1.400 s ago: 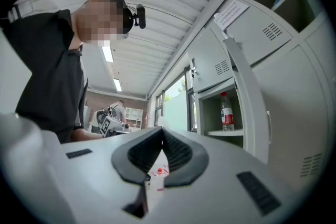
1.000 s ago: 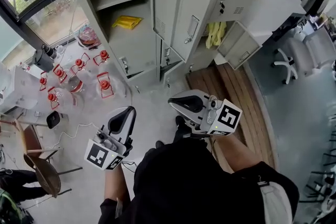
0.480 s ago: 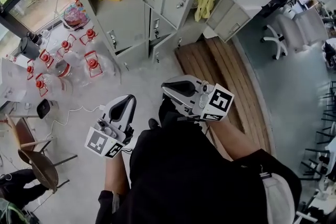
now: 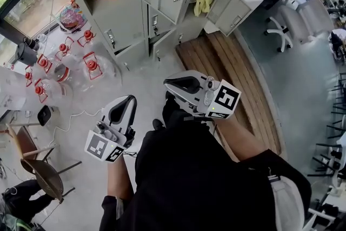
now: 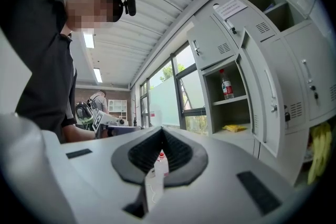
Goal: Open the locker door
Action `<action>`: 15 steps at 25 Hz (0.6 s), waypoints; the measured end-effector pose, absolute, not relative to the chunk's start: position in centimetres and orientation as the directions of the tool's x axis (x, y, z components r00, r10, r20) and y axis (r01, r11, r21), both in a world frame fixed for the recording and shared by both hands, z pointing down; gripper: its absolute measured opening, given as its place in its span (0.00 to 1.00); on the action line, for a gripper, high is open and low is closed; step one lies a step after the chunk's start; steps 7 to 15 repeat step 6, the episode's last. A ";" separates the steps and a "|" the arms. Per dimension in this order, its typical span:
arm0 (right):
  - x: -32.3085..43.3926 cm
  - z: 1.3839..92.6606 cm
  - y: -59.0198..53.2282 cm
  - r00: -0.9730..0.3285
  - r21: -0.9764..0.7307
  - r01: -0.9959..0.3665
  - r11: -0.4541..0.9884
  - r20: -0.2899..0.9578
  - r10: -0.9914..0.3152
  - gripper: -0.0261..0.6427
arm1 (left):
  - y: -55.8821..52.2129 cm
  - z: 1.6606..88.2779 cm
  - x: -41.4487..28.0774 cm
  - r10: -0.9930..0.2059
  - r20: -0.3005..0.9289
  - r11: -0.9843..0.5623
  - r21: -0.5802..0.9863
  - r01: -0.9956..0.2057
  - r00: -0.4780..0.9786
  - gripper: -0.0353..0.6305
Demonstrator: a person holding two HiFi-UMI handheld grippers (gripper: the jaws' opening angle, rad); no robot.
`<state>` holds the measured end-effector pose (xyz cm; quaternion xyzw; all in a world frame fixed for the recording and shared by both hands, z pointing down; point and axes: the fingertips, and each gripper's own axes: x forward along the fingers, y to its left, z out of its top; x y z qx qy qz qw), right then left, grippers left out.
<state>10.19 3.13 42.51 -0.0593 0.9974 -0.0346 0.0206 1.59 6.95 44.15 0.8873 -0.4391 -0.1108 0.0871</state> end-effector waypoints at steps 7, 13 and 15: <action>10.6 43.2 3.3 -0.990 -0.099 -0.130 0.987 -0.036 -0.134 0.06 | 6.9 44.3 2.6 -0.779 -0.115 -0.623 0.251 -0.740 0.617 0.08; 10.6 43.2 3.3 -0.990 -0.099 -0.130 0.987 -0.036 -0.134 0.06 | 6.9 44.3 2.6 -0.779 -0.115 -0.623 0.251 -0.740 0.617 0.08; 10.6 43.2 3.3 -0.990 -0.099 -0.130 0.987 -0.036 -0.134 0.06 | 6.9 44.3 2.6 -0.779 -0.115 -0.623 0.251 -0.740 0.617 0.08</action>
